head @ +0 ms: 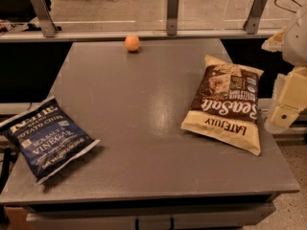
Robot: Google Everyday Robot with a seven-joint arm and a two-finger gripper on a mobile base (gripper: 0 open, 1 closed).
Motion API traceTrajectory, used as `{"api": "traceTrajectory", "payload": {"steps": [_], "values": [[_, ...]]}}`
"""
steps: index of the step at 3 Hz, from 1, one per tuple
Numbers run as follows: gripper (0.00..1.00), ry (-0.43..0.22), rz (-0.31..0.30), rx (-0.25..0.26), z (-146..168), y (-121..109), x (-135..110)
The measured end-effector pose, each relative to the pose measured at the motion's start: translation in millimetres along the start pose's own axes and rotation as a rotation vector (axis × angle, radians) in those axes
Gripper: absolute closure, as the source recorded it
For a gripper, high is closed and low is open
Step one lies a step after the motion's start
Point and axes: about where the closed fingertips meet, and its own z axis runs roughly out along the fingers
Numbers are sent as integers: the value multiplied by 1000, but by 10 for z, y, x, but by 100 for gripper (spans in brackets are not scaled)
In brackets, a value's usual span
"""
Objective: Move brown chip bag near blue chip bag
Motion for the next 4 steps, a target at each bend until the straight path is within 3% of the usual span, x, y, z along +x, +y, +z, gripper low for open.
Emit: {"api": "traceTrajectory", "payload": {"steps": [1,2,4], "values": [[0,-7,-3,15,1,-22,-9],[0,-47,48,22,249,-208,54],[0,-153,162,71,793,-884,75]]}}
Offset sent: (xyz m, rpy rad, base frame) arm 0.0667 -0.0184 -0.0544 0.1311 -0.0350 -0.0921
